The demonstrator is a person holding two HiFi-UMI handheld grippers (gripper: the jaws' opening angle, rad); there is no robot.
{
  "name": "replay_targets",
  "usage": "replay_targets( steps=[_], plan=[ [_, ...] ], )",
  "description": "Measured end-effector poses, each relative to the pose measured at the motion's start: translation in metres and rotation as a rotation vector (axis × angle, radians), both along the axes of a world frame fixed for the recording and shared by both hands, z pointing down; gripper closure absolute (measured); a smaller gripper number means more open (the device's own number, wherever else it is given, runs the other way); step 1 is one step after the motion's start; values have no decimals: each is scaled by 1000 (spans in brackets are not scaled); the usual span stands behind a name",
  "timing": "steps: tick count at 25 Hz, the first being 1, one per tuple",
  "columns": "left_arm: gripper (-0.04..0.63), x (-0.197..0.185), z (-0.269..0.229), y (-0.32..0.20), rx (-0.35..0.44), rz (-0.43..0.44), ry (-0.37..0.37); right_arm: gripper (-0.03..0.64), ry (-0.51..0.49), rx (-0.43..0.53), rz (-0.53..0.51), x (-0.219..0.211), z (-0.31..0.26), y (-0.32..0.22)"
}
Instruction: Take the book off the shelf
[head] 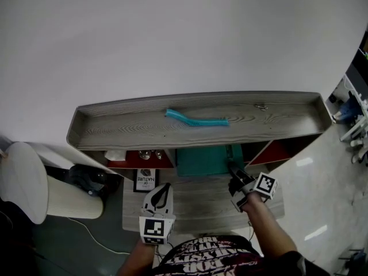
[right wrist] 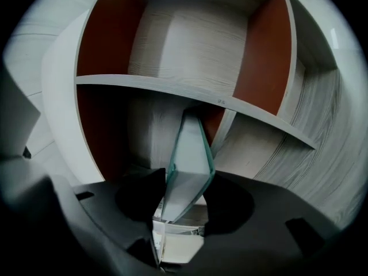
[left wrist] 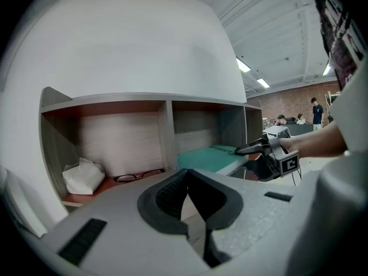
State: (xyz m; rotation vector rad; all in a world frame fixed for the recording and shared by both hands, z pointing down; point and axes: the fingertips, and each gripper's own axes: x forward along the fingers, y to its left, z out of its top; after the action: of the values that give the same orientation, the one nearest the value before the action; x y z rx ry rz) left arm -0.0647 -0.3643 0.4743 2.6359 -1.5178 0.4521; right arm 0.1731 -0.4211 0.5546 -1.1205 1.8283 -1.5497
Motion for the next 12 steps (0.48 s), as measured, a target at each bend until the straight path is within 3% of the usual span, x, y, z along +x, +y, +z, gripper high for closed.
replay_targets(
  steps=[12],
  plan=[
    [589, -23, -1, 38, 11, -6, -2, 419, -38, 2, 61, 14, 3, 50]
  ],
)
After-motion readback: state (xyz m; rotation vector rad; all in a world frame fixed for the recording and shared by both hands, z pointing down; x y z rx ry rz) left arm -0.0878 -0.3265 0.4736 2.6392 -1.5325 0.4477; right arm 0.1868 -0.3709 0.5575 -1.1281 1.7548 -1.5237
